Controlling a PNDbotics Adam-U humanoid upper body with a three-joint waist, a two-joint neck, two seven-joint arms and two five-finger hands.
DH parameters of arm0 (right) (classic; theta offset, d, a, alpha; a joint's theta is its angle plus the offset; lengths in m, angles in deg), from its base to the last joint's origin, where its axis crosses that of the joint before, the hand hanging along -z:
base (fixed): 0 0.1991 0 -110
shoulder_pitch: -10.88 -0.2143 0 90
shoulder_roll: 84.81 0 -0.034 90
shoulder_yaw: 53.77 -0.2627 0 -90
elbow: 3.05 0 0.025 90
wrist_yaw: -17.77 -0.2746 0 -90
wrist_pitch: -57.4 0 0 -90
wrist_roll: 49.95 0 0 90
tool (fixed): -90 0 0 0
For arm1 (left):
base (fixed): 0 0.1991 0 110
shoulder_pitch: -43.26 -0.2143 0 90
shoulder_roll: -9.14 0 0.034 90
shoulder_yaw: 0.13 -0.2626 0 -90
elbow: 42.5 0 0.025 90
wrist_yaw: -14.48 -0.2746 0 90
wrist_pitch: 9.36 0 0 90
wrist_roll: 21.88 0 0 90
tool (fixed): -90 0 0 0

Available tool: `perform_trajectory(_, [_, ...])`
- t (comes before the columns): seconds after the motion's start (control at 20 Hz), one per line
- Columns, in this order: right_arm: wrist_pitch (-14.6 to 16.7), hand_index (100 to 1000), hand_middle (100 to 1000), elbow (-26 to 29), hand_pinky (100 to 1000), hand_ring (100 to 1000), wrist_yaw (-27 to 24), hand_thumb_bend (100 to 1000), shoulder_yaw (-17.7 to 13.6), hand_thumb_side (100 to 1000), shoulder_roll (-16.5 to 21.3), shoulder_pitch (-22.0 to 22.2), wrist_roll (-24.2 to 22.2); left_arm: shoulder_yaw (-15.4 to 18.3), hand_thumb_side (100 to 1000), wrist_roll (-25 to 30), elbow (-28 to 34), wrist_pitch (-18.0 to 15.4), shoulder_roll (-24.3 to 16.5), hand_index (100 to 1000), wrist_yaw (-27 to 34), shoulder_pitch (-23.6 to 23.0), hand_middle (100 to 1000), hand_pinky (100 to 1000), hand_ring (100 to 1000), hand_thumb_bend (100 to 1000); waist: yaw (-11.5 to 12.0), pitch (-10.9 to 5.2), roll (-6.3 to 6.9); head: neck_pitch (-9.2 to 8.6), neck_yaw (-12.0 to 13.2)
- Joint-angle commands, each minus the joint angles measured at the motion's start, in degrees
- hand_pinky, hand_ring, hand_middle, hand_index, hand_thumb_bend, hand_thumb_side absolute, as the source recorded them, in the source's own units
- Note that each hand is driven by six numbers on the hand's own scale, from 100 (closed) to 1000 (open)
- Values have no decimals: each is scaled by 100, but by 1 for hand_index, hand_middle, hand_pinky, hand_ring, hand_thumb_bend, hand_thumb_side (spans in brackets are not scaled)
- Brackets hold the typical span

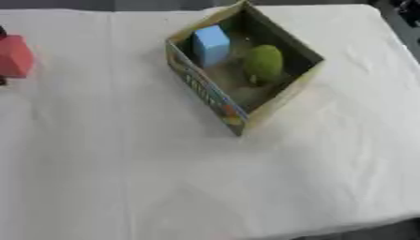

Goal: Pick up the objects with one hand, pass them to the other hand, and then place them into the box on the other side of the table.

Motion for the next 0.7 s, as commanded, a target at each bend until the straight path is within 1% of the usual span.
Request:
perform_trajectory(0.05, [7,1000,1000,113,1000,1000,74,100,-64,530,95,6,-44,97,313,-8,95,-9,-115,828,54,187,801,812,842,649,16,-83,4,-45,31])
perform_trajectory(0.25, [5,1000,1000,113,1000,1000,101,100,-60,531,82,5,-67,115,294,125,154,23,-140,828,216,232,800,812,842,647,17,-69,3,-40,21])
perform_trajectory(0.45, [3,1000,1000,113,1000,1000,149,100,-40,531,73,-2,-106,93,282,285,173,103,-155,831,173,278,806,820,854,657,6,-52,3,-55,60])
perform_trajectory(0.55, [-6,1000,1000,113,1000,1000,189,100,-29,531,61,-2,-131,87,243,359,173,140,-165,831,113,294,812,828,866,664,0,-42,6,-81,90])
perform_trajectory(0.6, [-8,1000,1000,113,1000,1000,206,100,-22,531,59,-6,-144,82,201,384,171,171,-176,832,54,301,814,833,873,674,-8,-35,10,-97,110])
perform_trajectory(0.7, [-2,1000,1000,113,1000,1000,233,100,-6,530,59,-26,-173,96,169,387,166,263,-190,822,-112,310,805,829,873,678,-36,-19,16,-129,142])
